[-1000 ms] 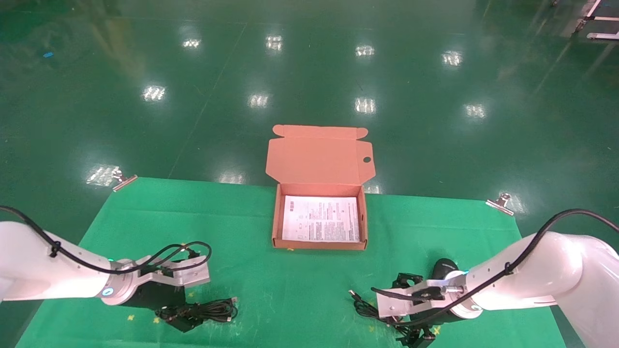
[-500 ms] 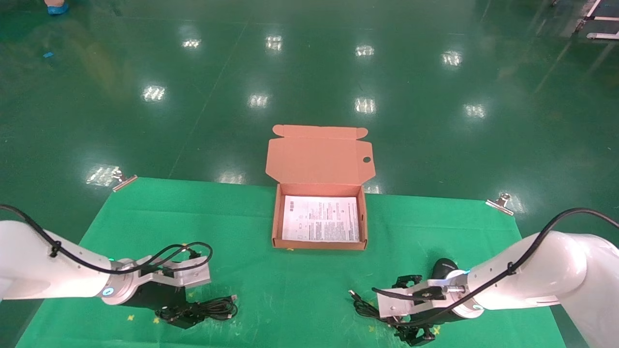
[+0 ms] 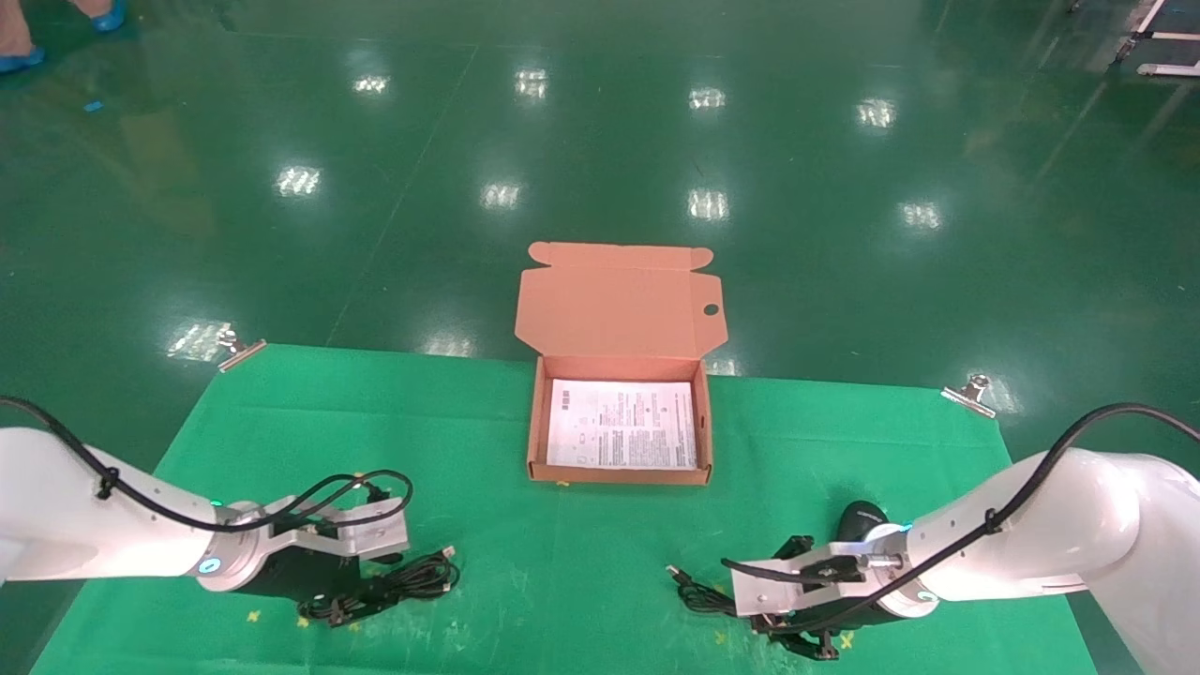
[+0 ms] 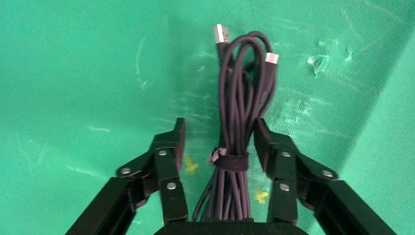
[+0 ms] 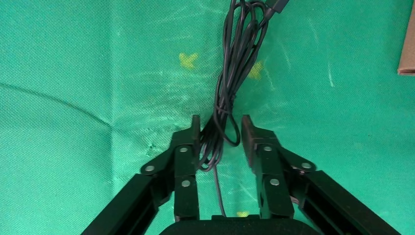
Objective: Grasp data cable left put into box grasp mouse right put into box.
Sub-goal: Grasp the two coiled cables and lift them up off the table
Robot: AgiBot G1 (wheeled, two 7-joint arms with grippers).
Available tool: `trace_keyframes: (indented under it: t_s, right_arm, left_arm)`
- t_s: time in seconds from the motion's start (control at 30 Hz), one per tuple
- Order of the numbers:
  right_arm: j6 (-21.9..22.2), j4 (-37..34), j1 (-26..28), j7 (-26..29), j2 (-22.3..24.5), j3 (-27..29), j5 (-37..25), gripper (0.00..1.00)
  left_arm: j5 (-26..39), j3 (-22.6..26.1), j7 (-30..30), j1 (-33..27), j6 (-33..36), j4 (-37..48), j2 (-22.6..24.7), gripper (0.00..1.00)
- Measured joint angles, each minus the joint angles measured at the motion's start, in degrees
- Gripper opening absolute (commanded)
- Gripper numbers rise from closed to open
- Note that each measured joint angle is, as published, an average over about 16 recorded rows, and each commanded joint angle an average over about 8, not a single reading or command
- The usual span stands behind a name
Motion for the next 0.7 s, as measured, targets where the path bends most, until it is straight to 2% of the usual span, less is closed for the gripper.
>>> trace_keyframes:
  t_s: [0.43,0.7]
  right_arm:
    - [-0.3,0.4,0.4,0.3,0.5,0.3,0.3,0.0]
    - [-2.7,4.4,2.6,2.5,4.0,1.7,1.3,0.0]
  left_arm:
    - [-0.1,0.0,0.2,-0.1,0.3,-0.3,-0.3,0.0]
    - [-0.4,-0.3,1.6,-0.8,1.8,-3.6,-2.8,0.0]
